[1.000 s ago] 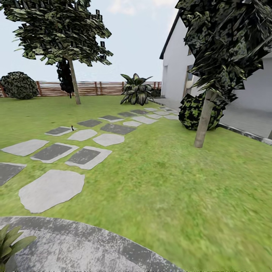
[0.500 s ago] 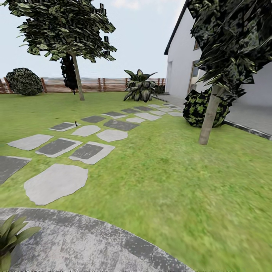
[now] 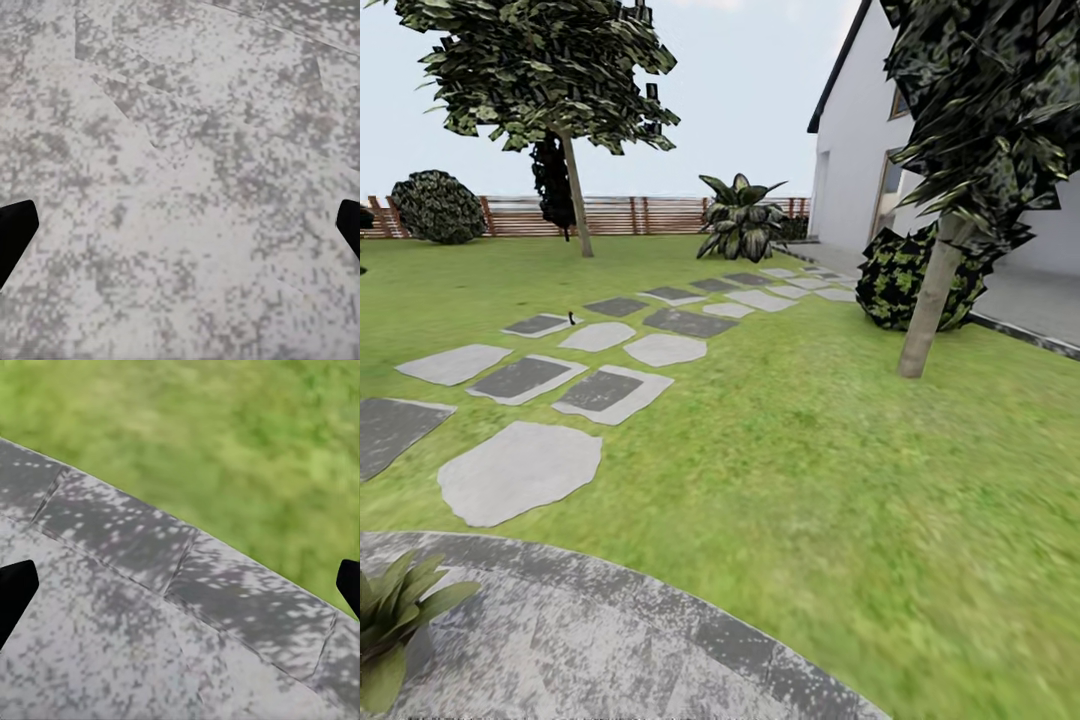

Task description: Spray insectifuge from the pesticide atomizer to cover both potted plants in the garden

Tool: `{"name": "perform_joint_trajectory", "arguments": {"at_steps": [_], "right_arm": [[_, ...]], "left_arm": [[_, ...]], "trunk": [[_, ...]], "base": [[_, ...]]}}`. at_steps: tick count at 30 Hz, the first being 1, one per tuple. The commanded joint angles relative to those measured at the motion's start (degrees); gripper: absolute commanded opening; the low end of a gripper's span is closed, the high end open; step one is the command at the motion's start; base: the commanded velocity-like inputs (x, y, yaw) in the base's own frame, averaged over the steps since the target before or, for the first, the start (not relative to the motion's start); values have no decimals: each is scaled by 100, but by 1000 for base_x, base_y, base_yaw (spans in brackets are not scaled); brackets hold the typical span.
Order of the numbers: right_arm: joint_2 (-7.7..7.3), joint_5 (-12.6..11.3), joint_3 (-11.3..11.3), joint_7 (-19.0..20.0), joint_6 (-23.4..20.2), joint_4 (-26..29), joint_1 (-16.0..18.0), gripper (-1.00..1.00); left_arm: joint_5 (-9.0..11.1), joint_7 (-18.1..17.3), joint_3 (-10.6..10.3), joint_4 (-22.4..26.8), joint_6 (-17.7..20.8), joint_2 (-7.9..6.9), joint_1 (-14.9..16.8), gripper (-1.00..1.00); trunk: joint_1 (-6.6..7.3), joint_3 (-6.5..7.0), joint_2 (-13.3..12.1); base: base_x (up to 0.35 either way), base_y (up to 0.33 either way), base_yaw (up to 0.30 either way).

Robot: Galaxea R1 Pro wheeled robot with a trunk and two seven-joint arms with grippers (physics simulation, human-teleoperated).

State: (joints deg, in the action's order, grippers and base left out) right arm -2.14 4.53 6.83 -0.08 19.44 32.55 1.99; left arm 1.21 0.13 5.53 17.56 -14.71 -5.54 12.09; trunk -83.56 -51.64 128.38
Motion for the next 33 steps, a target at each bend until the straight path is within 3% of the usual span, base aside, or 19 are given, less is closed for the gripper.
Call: {"name": "perform_joint_trajectory", "arguments": {"at_steps": [1, 15, 33], "right_arm": [[3, 48, 20, -1, 17, -3, 3, 100], [-5, 79, 3, 25, 42, -79, 3, 100], [-6, 75, 2, 20, 42, -82, 2, 100]], "left_arm": [[12, 2, 7, -6, -17, 1, 4, 100], [11, -1, 124, -7, -23, 1, 4, 100], [19, 2, 132, -7, -21, 1, 4, 100]], "trunk": [[1, -14, 2], [1, -65, 2], [1, -66, 2]], "base": [[33, 0, 84], [276, 0, 35], [340, 0, 0]]}}
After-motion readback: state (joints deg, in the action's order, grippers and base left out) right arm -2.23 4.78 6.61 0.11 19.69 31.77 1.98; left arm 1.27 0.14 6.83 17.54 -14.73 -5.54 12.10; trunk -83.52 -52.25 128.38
